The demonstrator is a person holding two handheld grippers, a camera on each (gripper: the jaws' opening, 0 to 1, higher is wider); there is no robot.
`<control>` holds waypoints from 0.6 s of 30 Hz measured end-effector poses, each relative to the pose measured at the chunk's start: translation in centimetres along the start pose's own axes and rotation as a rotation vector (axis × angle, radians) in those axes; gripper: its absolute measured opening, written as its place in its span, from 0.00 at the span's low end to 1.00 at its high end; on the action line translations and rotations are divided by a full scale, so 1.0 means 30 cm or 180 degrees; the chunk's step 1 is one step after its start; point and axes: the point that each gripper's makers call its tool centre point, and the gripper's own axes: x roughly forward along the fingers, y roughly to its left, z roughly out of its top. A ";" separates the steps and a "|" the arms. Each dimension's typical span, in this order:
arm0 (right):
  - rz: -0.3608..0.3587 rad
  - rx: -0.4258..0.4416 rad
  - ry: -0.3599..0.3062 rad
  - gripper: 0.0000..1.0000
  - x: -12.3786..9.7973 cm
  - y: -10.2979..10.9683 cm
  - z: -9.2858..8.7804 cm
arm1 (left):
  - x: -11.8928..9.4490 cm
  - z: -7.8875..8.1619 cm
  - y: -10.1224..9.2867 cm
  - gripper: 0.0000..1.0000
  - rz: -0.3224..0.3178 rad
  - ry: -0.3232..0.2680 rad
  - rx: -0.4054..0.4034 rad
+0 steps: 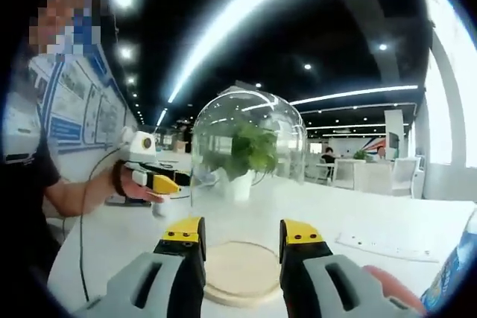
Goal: Open the cover put in the Mizone put the cover back on
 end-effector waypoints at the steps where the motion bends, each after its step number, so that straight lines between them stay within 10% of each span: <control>1: 0.0019 0.0020 -0.0007 0.34 0.007 -0.003 0.002 | 0.006 0.006 -0.003 0.28 -0.0022 0.0008 0.0013; 18: 0.0253 0.0020 -0.0029 0.34 0.046 0.003 0.012 | 0.076 0.031 -0.038 0.30 -0.0475 0.0003 0.0055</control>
